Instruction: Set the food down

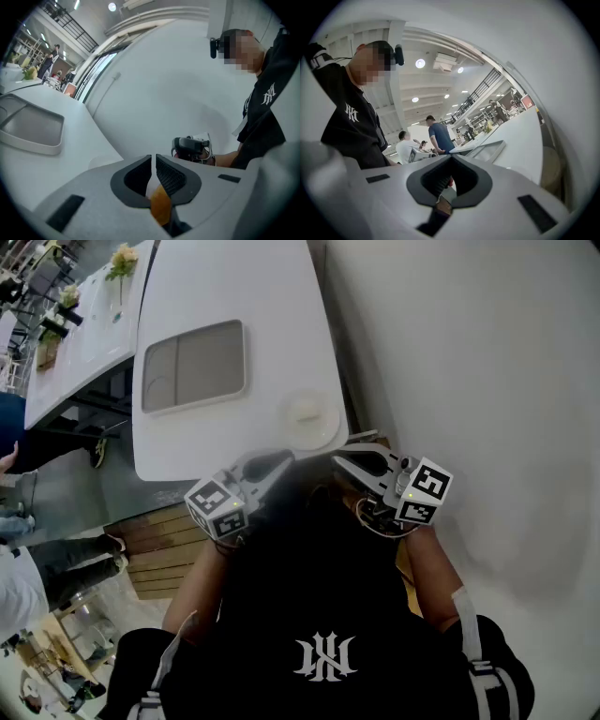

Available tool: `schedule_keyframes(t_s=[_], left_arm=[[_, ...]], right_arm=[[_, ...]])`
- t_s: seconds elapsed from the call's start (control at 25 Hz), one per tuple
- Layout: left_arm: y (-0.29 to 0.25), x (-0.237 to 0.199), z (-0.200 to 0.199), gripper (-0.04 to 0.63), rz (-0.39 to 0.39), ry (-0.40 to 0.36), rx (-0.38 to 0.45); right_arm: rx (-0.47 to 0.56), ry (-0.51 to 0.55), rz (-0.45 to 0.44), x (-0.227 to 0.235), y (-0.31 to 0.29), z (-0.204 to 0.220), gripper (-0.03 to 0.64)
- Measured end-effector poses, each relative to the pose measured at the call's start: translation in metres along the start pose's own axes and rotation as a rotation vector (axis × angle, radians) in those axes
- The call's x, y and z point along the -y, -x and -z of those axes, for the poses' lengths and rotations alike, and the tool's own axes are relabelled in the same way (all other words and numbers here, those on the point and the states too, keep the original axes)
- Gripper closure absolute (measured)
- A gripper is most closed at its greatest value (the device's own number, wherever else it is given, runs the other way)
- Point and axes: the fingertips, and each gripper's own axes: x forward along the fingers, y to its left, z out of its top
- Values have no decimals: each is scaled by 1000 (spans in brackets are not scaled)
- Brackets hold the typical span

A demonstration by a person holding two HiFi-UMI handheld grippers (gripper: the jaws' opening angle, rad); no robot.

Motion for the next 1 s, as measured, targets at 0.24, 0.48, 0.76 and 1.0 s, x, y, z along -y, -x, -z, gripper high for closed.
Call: schedule_keyframes(t_s=[0.24,0.48,0.76,1.0], left_arm=[[0,-4,2,586,-5,3,-9],[0,-1,5,586,-6,8,-26],[3,-14,9,586,-46,35,-41],[14,-69,19,534,-181,242,-82]], right_arm=[[-2,-9,0,4,0,1,614],[-13,-1,1,2,-1,-2,614],[-14,-77,79,26,7,2,612],[-132,-310,251,103,25,28,521]])
